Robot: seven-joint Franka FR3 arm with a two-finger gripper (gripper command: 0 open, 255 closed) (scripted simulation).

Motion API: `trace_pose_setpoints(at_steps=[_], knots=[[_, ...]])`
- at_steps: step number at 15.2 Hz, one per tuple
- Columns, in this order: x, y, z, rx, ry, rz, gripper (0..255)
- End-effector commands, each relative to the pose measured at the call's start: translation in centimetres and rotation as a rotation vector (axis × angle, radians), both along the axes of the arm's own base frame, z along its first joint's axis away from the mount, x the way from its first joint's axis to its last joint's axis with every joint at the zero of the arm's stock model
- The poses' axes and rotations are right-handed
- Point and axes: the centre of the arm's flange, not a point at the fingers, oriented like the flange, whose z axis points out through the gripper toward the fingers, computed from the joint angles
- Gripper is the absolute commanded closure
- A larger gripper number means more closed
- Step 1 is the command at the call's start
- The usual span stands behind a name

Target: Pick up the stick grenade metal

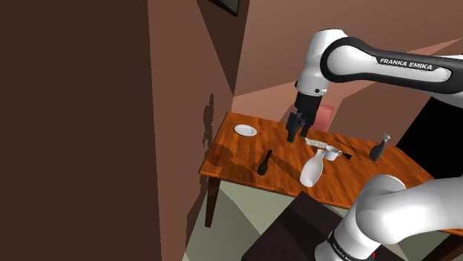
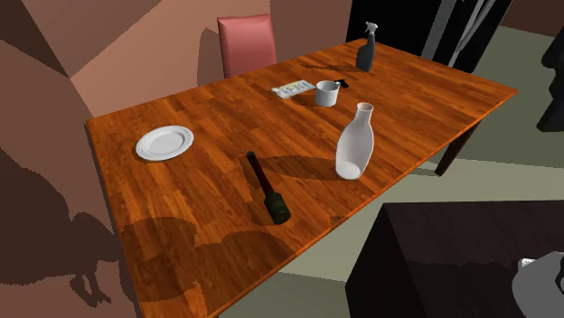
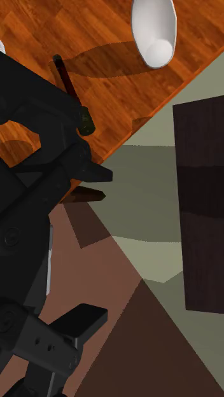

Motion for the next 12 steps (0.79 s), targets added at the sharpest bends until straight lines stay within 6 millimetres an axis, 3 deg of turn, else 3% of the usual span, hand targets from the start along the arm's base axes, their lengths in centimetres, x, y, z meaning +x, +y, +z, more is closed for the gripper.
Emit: trace_pose_setpoints(at_steps=[1, 12], knots=[[0.0, 0.0, 0.0, 0.000, 0.000, 0.000, 0], [9.2, -5.4, -9.5, -0.024, -0.002, -0.238, 0]])
